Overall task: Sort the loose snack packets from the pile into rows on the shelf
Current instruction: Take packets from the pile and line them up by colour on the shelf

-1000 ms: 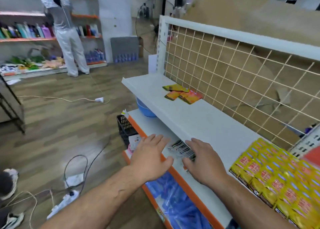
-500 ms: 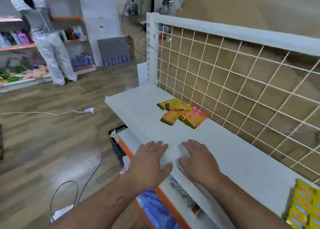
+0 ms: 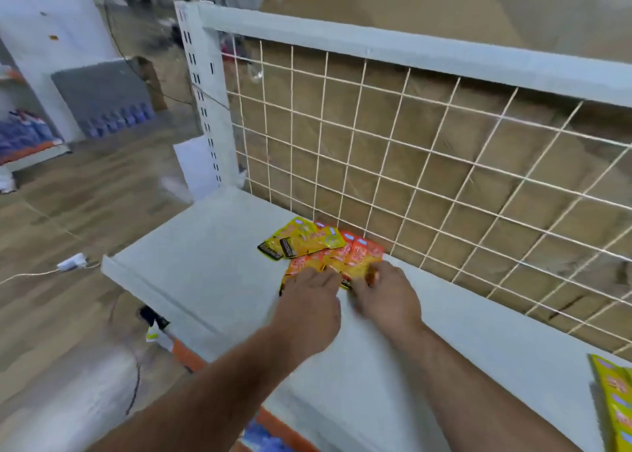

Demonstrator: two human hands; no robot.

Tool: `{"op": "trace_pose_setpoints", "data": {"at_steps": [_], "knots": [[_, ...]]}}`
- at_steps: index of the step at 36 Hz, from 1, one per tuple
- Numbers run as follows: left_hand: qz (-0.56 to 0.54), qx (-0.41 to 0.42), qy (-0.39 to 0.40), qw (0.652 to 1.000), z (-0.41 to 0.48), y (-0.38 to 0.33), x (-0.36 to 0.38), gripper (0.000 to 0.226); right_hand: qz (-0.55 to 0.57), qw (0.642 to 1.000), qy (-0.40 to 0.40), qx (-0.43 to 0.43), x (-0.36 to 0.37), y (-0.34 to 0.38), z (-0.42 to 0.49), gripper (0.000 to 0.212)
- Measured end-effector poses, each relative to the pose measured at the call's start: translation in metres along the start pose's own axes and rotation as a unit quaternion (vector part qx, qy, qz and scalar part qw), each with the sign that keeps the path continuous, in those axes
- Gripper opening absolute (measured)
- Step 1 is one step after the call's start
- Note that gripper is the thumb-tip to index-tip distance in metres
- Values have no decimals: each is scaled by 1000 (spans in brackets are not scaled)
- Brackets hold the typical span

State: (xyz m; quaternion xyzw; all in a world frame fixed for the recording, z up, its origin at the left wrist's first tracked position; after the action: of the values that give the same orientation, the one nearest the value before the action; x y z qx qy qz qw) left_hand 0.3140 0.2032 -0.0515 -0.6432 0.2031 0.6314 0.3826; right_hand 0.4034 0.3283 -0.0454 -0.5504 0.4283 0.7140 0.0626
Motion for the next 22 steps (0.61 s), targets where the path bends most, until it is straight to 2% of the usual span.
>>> {"op": "trace_pose_setpoints", "data": {"at_steps": [4, 7, 10, 14, 18, 20, 22], "knots": [[21, 34, 11, 999, 27, 0, -3, 50, -6, 997, -15, 79, 5, 0, 18, 58], [26, 75, 11, 997, 38, 3, -2, 49, -35, 994, -21, 105, 7, 3, 22, 63], [7, 131, -7, 991, 42, 6, 3, 35, -50, 991, -12, 125, 8, 5, 21, 58], [19, 188, -21, 982, 48, 4, 3, 5, 16, 985, -28, 170, 7, 0, 16, 61], [-32, 207, 55, 976, 54, -4, -1, 16, 49, 974, -37, 220, 3, -6, 2, 66], [-50, 189, 85, 977, 54, -7, -6, 26, 48, 970, -44, 233, 2, -7, -7, 61], [-57, 166, 112, 978, 52, -10, -10, 22, 44, 967, -54, 245, 1, -9, -17, 57]]}}
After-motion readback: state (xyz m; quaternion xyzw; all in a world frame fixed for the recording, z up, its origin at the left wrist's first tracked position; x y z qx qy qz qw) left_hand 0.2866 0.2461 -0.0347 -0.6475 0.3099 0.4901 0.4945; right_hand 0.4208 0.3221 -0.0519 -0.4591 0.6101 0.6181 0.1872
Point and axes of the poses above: each hand's wrist, its own z-axis towards the middle knuckle, its own x-axis out of the palm, y = z × x, the point moved 3 cm from there along z, towards the middle knuckle, and after that the axes turned 13 degrees about -x, right-handed, at the moved point
